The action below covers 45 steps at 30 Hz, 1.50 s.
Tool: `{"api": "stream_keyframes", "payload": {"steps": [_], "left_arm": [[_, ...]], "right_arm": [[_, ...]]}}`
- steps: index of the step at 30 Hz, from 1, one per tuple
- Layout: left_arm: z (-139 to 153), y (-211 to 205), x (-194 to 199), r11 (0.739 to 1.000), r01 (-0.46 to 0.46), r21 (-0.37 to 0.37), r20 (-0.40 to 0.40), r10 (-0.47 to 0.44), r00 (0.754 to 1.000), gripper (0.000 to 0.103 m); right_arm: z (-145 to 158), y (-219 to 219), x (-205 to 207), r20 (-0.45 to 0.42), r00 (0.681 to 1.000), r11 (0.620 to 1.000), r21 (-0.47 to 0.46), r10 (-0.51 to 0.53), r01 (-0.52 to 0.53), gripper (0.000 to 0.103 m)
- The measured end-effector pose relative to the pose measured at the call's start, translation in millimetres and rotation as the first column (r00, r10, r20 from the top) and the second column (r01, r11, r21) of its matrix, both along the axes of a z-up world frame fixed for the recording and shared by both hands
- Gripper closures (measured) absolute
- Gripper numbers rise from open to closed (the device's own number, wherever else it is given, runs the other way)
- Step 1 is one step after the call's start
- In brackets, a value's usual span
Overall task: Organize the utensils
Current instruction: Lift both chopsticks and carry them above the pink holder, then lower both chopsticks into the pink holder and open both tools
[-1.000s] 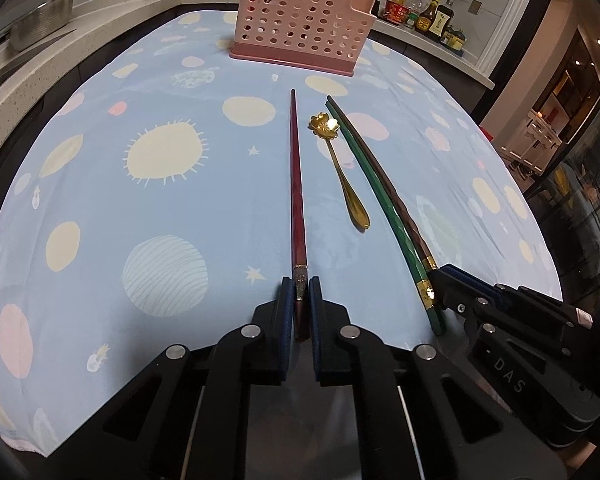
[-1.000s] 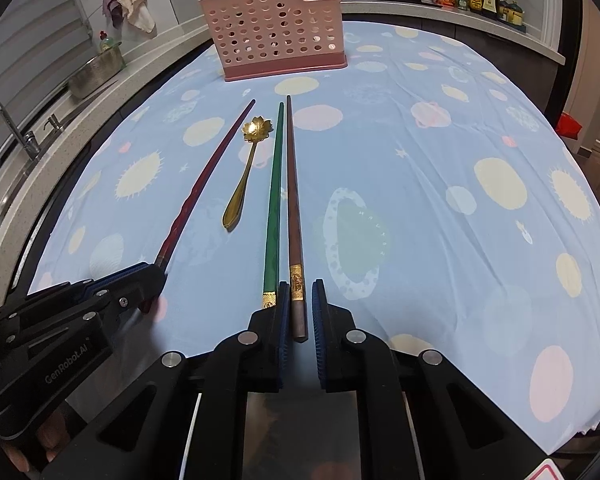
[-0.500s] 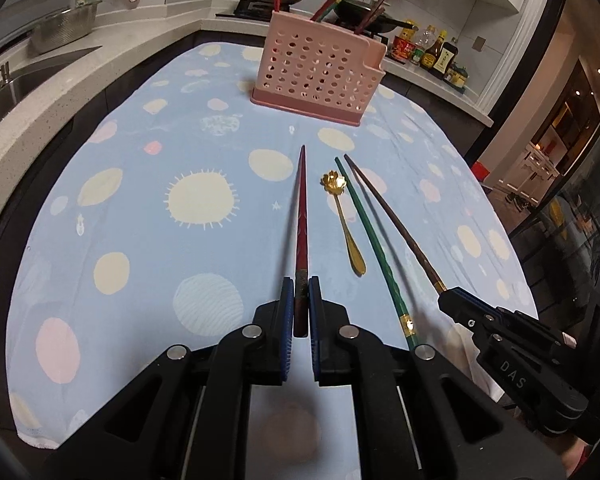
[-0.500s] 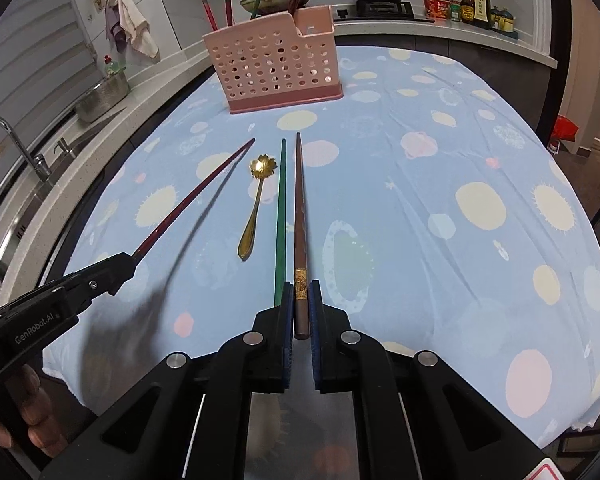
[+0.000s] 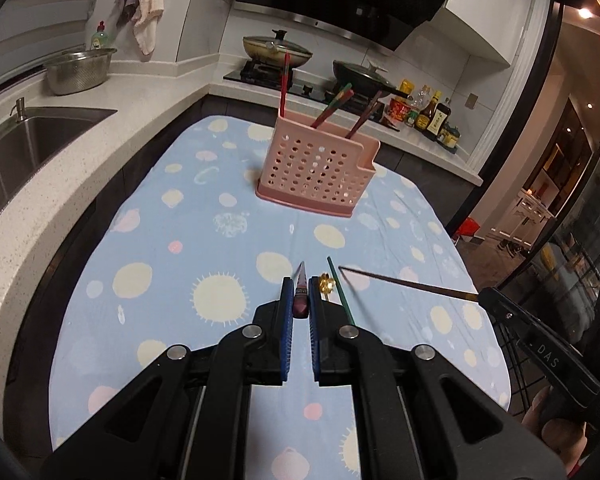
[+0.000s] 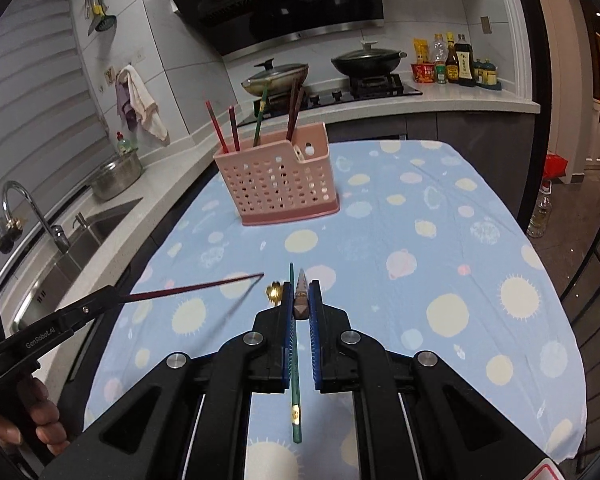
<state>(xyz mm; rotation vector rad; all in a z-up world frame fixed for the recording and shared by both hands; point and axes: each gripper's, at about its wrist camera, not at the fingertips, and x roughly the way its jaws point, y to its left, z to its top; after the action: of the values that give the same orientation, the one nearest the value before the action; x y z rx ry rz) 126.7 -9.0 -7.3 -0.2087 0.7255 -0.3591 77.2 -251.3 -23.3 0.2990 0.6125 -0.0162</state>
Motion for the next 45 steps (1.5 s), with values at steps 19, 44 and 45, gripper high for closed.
{"api": "stream_keyframes", "payload": {"steps": [19,44,45], "left_arm": [[51.0,-1.3,53.1,0.999,-0.028,-0.022,0.137,0.03,0.99,0.096],[173.2,-44.3,151.2,0.998,0.029,-0.057,0.398,-0.004,0.917,0.096],[176.7,-47.6,156.3,0.998,0.031,-0.057,0.405,-0.005,0.914,0.096]], "right_arm": [[52.2,-23.8,40.5,0.142,0.989,0.999,0.03,-0.046,0.042,0.096],[134.8,-55.7,156.7,0.302,0.952,0.998,0.05,-0.051,0.037,0.096],[137.1,-56.3,162.3,0.306,0.951,0.998,0.044,-0.051,0.039,0.096]]}}
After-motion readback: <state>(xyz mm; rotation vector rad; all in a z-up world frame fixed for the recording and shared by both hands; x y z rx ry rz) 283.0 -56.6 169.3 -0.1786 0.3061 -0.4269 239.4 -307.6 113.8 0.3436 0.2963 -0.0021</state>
